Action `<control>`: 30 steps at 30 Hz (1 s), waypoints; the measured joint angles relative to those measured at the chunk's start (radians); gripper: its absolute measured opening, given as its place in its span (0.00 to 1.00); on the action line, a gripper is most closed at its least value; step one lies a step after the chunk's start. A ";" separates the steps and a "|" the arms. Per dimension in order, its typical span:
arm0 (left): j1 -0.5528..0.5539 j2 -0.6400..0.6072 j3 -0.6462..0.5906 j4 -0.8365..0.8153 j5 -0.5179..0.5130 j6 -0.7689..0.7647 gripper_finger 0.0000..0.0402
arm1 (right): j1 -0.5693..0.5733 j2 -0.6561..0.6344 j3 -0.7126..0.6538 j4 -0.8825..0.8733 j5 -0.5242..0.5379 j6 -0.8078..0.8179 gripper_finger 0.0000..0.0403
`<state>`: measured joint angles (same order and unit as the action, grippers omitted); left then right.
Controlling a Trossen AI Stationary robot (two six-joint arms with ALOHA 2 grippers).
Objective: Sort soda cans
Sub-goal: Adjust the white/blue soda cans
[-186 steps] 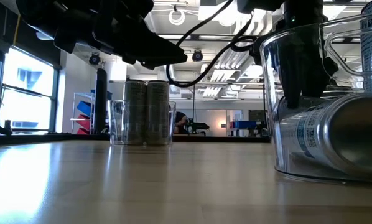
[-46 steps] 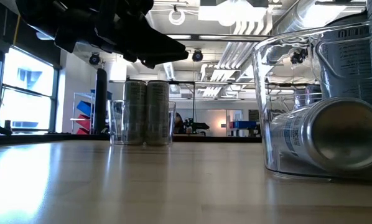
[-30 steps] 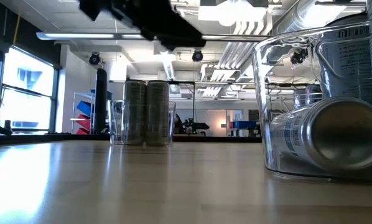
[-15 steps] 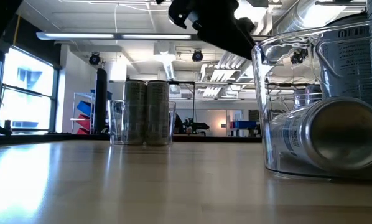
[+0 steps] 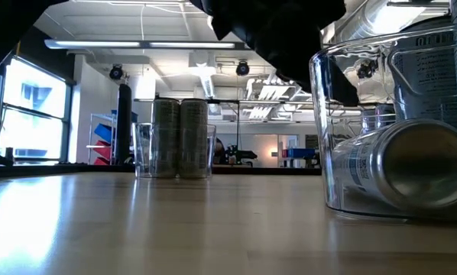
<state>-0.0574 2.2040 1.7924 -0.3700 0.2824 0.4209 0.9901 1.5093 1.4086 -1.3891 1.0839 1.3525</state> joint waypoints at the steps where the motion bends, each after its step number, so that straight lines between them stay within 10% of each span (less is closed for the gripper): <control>1: 0.000 0.002 0.000 0.000 -0.022 -0.013 0.65 | 0.000 0.000 0.000 0.000 0.001 -0.003 0.77; 30: 0.008 0.100 0.004 0.000 -0.026 -0.112 0.61 | -0.008 0.001 0.000 0.006 0.014 0.000 0.77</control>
<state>-0.0493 2.3039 1.7966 -0.3704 0.2568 0.3086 0.9817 1.5101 1.4086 -1.3835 1.0980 1.3529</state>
